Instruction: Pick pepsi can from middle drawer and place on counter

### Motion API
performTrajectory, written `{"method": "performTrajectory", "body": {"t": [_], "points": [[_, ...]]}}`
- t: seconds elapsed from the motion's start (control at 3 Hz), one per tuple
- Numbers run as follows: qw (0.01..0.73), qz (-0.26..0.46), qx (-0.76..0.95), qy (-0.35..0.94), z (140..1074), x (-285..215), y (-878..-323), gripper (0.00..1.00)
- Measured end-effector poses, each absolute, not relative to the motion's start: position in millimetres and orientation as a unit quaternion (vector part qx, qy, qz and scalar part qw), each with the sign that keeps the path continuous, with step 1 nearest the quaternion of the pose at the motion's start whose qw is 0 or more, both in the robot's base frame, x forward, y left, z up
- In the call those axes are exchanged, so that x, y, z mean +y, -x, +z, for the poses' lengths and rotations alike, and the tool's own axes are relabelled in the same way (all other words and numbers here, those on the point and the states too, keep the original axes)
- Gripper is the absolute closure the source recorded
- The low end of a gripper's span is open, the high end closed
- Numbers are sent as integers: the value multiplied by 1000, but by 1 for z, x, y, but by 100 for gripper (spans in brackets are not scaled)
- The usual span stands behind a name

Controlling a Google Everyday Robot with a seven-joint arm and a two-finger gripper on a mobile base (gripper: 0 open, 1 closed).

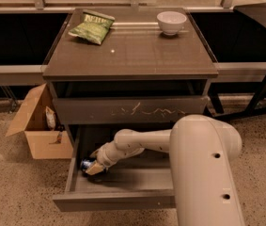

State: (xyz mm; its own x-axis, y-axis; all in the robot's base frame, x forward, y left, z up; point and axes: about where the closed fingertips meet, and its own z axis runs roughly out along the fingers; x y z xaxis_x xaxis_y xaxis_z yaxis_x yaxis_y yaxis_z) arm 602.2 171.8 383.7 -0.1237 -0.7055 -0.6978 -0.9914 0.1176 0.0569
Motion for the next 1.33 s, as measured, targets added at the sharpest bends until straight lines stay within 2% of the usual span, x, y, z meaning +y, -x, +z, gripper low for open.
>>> {"method": "performTrajectory", "body": {"t": [0.33,0.67,1.33], "points": [[284,280,679,616,402,174,-599,81],[315,280,646,636,445,157,-599,100],[339,298,597,663,519,100,-607,100]]}}
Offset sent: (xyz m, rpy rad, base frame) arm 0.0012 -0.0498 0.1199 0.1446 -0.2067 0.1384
